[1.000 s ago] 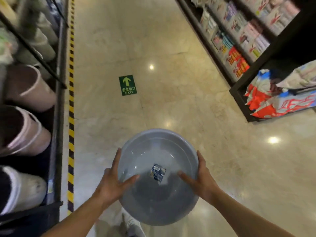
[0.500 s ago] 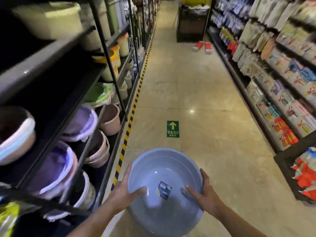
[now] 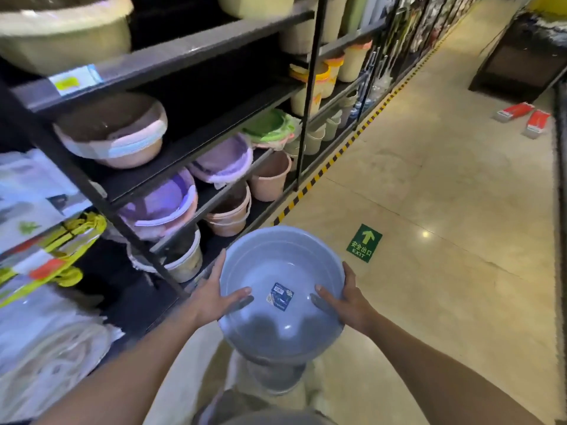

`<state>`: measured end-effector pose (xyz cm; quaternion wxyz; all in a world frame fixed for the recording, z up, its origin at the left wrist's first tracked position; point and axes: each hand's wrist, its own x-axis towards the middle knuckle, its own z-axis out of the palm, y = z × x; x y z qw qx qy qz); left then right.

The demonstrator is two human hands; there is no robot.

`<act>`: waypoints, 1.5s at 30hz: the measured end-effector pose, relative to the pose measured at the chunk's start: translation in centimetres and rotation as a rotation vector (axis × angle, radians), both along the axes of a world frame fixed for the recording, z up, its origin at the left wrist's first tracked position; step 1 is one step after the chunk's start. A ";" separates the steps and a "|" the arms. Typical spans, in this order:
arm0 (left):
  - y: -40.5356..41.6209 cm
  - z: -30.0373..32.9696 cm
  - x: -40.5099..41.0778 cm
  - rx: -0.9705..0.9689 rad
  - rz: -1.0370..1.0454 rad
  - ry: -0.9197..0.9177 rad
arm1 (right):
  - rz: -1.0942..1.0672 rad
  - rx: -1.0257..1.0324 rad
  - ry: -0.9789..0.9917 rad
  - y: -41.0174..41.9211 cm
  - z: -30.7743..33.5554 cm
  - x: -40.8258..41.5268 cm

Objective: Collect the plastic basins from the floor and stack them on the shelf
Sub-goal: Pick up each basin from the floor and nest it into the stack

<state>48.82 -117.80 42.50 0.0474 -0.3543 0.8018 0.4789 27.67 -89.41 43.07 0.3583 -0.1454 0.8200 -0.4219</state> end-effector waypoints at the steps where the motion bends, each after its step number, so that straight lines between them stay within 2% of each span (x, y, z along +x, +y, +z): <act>1: 0.7 -0.4 0.2 -0.007 0.028 -0.013 | 0.029 0.019 -0.003 -0.1 -0.4 -0.7; 5: 2.9 -2.2 1.5 0.008 0.105 -0.045 | 0.127 0.058 -0.040 -1.0 -3.3 -2.5; 8: 3.5 -4.9 2.3 0.042 0.171 -0.063 | 0.212 0.073 0.019 -2.0 -6.3 -3.0; 10: 3.3 -7.5 2.4 0.074 0.234 -0.098 | 0.248 0.083 0.042 -2.8 -8.8 -3.6; 15: 2.6 -15.9 1.5 0.116 0.331 -0.184 | 0.266 0.128 -0.039 -5.1 -16.3 -5.0; 18: 1.9 -23.8 0.8 0.133 0.348 -0.228 | 0.238 0.034 -0.104 -6.2 -23.7 -6.1; 27: 0.4 -53.2 -1.0 0.191 0.231 -0.168 | 0.172 0.151 -0.141 -5.0 -53.0 -6.5; 33: 1.3 -67.9 -0.2 0.132 0.138 -0.164 | 0.184 0.107 -0.151 -2.8 -69.1 -6.3; 38: 2.6 -73.9 0.4 0.116 0.133 -0.153 | 0.166 0.109 -0.101 -1.5 -76.1 -5.5; 41: 3.0 -75.2 0.5 0.081 0.144 -0.193 | 0.165 0.107 -0.057 -0.7 -77.7 -4.9; 45: 3.7 -75.9 1.4 0.109 0.072 -0.205 | 0.168 0.153 -0.111 0.6 -78.2 -4.0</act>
